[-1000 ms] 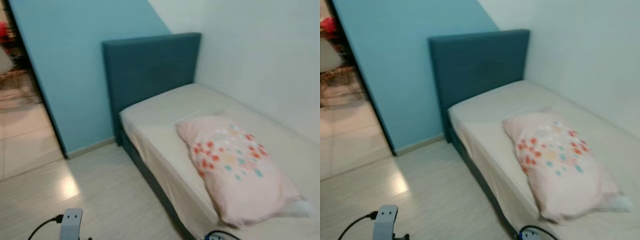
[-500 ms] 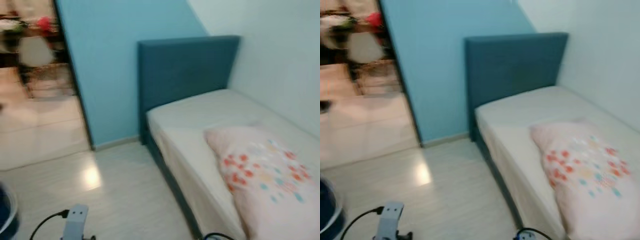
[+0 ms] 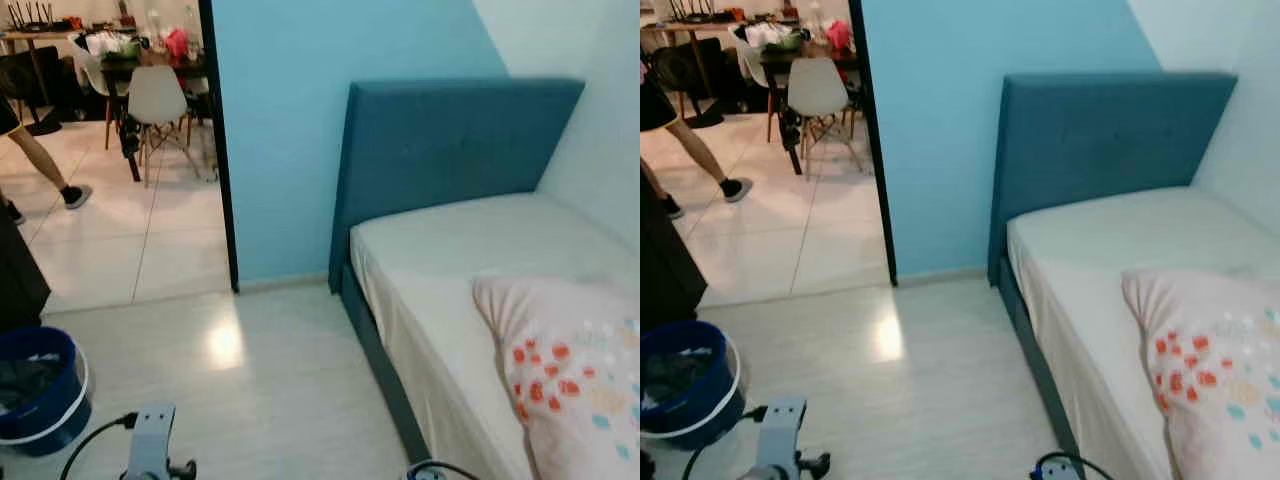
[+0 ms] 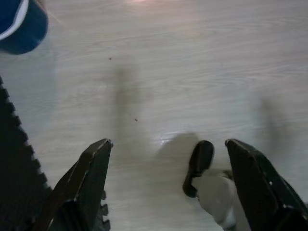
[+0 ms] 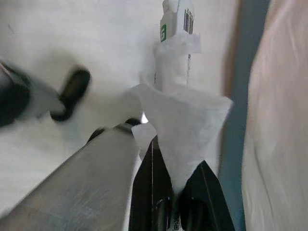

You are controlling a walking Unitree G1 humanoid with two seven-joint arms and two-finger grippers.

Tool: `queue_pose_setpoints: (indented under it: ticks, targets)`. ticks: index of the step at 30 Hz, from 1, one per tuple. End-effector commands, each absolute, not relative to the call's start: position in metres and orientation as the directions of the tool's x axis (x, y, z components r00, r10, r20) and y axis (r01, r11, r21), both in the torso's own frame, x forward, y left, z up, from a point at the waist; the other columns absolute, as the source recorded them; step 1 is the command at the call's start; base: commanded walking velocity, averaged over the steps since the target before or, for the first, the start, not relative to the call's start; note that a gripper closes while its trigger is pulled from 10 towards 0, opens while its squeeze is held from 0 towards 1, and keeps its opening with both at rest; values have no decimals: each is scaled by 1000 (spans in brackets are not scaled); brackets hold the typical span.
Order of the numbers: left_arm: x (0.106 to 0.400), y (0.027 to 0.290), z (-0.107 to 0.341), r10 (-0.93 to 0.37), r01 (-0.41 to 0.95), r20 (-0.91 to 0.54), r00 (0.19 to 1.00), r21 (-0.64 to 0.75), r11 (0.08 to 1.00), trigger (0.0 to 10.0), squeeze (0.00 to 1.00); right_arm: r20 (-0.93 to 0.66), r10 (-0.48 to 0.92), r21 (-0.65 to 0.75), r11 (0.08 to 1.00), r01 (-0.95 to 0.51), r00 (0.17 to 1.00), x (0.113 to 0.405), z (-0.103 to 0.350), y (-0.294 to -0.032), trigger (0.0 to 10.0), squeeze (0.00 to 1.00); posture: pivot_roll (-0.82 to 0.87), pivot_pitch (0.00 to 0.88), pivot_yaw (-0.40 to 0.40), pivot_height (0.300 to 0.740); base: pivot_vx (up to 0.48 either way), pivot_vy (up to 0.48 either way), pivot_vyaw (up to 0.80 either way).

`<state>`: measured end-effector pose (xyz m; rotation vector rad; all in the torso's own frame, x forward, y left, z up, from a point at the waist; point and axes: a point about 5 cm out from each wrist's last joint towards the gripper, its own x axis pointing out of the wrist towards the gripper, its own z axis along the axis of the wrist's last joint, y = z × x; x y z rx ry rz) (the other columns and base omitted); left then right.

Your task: Clean up the room

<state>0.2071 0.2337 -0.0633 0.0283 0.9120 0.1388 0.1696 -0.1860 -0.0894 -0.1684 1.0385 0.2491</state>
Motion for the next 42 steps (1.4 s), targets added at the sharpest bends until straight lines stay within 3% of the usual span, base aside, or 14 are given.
queue_pose_setpoints:
  ticks: [1,13,18,26,42]
  targets:
    - [202,229,-67,108,-112,-797,594,52,992,10000,0,-863,118,-30,959,-283,491,173,-87,-189,10000,0,99,0,-73,730,0,0,694]
    - [202,229,-67,88,-102,-798,596,33,994,10000,0,-855,134,-31,951,-308,502,181,-84,-185,10000,0,104,0,-77,730,197,0,694]
    - [202,227,-67,79,-87,-801,594,33,996,10000,0,-866,74,-69,962,-266,495,176,-87,-192,10000,0,100,0,-75,730,370,0,0]
    - [204,228,-67,73,-80,-800,596,32,996,10000,0,-868,97,-46,961,-274,487,175,-87,-192,10000,0,100,0,-75,730,395,0,0]
    - [204,229,-66,73,-73,-802,593,37,997,10000,0,-867,132,-34,946,-321,480,176,-86,-188,10000,0,100,0,-75,730,401,0,766]
